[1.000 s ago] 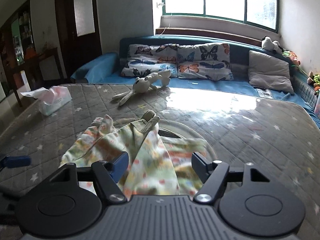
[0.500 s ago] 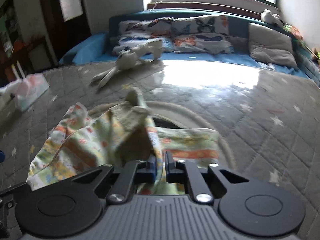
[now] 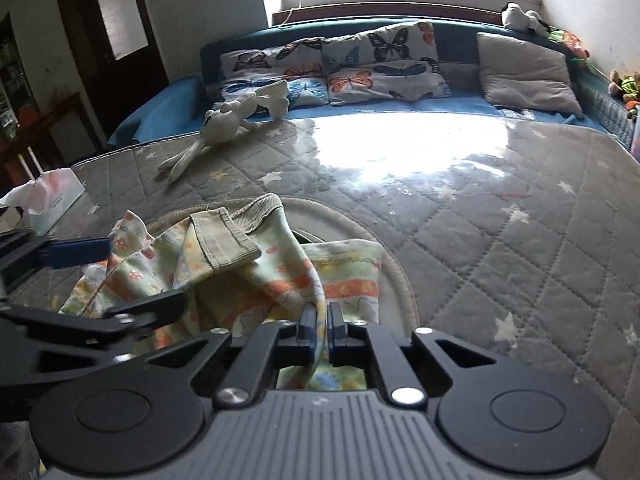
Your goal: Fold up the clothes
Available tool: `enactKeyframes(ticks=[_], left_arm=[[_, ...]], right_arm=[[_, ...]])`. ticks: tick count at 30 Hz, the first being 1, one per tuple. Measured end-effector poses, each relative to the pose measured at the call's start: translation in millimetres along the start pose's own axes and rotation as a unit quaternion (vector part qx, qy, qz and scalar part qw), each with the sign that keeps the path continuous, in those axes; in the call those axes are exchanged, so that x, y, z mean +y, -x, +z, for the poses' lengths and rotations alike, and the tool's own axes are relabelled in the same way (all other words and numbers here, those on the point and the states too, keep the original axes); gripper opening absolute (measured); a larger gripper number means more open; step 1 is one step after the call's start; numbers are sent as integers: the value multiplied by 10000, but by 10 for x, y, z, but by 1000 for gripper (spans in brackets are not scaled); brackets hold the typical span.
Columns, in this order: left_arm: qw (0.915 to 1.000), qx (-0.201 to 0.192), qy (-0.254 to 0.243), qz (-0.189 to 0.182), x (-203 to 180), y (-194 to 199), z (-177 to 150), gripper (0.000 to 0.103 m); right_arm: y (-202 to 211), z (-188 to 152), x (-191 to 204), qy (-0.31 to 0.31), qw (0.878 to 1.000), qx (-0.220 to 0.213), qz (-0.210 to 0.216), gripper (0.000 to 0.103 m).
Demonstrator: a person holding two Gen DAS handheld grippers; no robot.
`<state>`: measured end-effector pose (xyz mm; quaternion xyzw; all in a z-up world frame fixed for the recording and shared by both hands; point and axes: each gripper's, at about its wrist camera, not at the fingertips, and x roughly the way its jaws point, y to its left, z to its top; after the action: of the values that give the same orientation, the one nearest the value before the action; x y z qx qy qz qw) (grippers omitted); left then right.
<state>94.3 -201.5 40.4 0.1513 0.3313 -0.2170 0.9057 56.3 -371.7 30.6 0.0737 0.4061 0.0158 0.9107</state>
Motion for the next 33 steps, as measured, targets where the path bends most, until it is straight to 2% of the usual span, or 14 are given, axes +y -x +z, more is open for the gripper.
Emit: enactKeyframes(ticks=[2,4,5,6,7,10,12,14,20,25,28,31,33], left_arm=[[9999,134,14,-41,16,-112,1,59],[9996,268,28,-82,31,-223,2,39],[9995,296,51,-126,42,-253,-2,33],[9994,292,46,-175,42,-264,-12,21],[9993,289,42,-225,41,-275,-22,15],[9995,157,107,-266,70,-191,-27,7],[9994,31,205,-289,119,-97,-16,6],[9987,-105,424,-262,227,29,8,5],[9914,-624,1142,108,749,642,-80,5],[9785,-928,1736,621,1270,1246,-378,4],[9704,-893,2055,901,1521,1538,-666,4],[9626,-800,2334,1123,1683,1759,-964,4],[9567,-692,2522,1280,1754,1849,-1168,4]], right_arm=[[-37,34,-7,42,10000,16,26,12],[-62,66,-16,87,9999,10,74,13],[-85,90,-16,124,9999,6,103,14],[-123,114,-10,162,9998,11,138,18],[-163,135,-4,196,9997,21,174,20],[-284,197,15,256,9992,71,285,21],[-345,217,32,222,9991,145,342,19],[-373,219,57,206,9991,176,330,3],[44,153,-64,11,9995,-317,-51,2],[491,74,-249,-134,9963,-708,-474,1],[672,31,-348,-141,9960,-729,-498,7],[636,31,-313,-2,9972,-618,-429,28],[552,50,-255,94,9980,-532,-332,28]])
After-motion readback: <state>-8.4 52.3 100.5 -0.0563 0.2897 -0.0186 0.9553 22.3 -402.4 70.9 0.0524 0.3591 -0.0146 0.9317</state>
